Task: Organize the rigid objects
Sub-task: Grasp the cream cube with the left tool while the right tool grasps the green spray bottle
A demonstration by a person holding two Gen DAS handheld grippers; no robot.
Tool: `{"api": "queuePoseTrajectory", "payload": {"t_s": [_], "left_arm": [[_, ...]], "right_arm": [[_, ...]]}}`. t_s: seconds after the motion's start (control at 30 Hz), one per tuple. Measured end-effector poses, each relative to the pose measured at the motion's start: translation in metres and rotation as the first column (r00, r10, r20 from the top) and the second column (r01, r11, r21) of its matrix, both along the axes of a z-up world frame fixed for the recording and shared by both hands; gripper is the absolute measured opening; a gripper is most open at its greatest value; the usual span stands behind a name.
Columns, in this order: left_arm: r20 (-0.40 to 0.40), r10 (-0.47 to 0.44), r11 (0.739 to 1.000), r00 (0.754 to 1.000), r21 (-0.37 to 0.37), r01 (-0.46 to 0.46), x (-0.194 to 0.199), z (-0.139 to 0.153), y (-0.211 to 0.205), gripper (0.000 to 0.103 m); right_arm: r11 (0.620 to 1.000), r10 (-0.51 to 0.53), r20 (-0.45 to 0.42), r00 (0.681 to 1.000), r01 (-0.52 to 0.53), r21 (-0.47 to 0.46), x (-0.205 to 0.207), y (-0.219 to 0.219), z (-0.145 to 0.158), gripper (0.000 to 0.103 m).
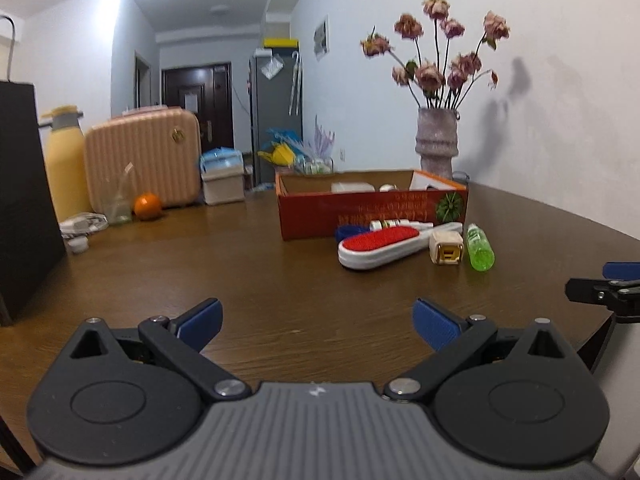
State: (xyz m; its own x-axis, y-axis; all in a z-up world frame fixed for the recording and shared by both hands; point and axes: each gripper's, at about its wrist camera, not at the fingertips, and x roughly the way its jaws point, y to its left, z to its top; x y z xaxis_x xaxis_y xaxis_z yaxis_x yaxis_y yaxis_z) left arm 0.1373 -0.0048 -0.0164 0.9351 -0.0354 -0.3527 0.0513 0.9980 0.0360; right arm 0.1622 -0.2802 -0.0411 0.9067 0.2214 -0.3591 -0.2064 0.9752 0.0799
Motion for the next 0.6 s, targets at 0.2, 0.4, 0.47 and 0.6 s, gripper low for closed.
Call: {"api": "queuePoseTrajectory", "payload": {"t_s": [0.2, 0.4, 0.47, 0.6], "left_arm": [[-0.047, -0.033, 0.999, 0.998, -0.009, 0.032, 0.038, -0.001, -0.013, 0.103], [-0.082, -0.114, 0.993, 0.990, -0.044, 0.110, 0.093, 0.007, -0.038, 0.103], [-0.099, -0.154, 0.987, 0.983, -0.065, 0.148, 0.114, 0.009, -0.048, 0.100], [-0.144, -0.203, 0.978, 0.969, -0.085, 0.192, 0.153, 0.007, -0.068, 0.091]], "right_arm": [[1.000, -0.017, -0.050, 0.999, 0.018, 0.018, 0.042, 0.000, -0.003, 0.086], [0.999, -0.026, -0.068, 0.997, 0.029, 0.045, 0.098, -0.008, 0.009, 0.077], [0.998, -0.030, -0.082, 0.996, 0.035, 0.058, 0.119, -0.012, 0.014, 0.071], [0.996, -0.037, -0.135, 0.990, 0.047, 0.074, 0.166, -0.015, 0.015, 0.060]]}}
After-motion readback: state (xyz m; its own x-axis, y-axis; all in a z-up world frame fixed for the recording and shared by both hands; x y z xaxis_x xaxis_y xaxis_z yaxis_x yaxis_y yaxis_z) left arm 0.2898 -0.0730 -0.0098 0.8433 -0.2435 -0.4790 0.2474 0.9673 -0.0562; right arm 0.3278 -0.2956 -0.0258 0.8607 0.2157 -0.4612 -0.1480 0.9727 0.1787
